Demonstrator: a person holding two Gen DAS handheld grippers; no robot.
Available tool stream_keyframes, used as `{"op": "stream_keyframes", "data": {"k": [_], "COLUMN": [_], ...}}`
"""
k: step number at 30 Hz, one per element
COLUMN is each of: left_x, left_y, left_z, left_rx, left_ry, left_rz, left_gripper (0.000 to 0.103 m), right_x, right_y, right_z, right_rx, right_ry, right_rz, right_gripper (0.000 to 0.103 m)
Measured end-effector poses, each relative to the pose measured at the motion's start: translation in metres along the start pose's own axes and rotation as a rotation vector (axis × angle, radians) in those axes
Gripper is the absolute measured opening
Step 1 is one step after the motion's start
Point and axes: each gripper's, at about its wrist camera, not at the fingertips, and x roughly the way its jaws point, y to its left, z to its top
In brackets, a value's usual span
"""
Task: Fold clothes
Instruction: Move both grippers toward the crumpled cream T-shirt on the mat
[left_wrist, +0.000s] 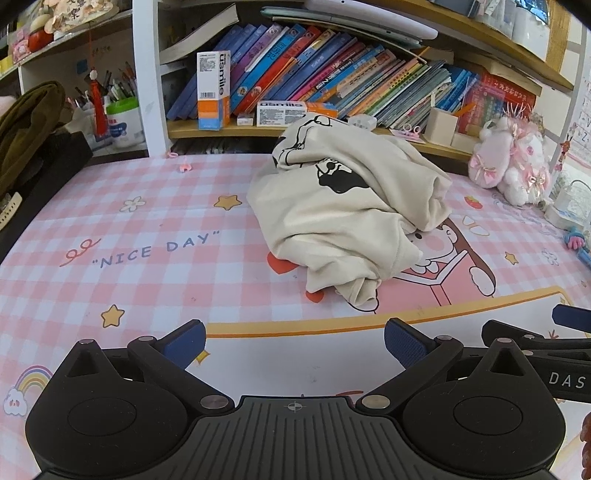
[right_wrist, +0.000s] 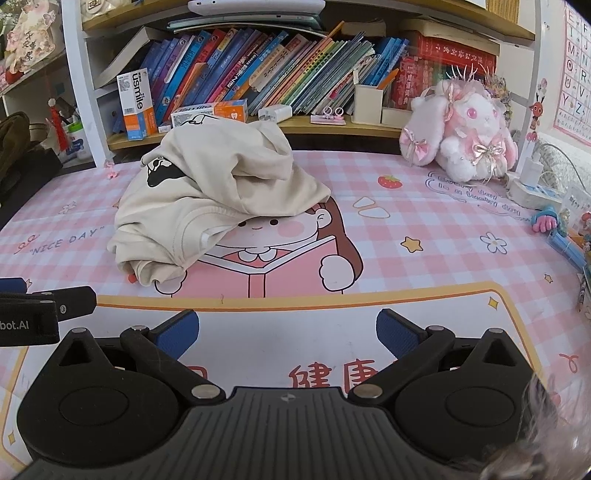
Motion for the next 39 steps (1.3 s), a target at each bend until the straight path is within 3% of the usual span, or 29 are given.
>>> {"op": "stream_keyframes", "data": {"k": [39], "left_x": [0.0074], "left_y": [0.0037], "left_z": [0.0018], "left_rx": [0.005], "left_ry": [0.042], "left_rz": [0.017], "left_gripper": [0.103], "right_x": [0.0073], "right_y": [-0.0003], "right_z": [0.0031], "right_rx": [0.018], "right_ry": [0.024], "right_rz": [0.0], "right_gripper": [0.103]}}
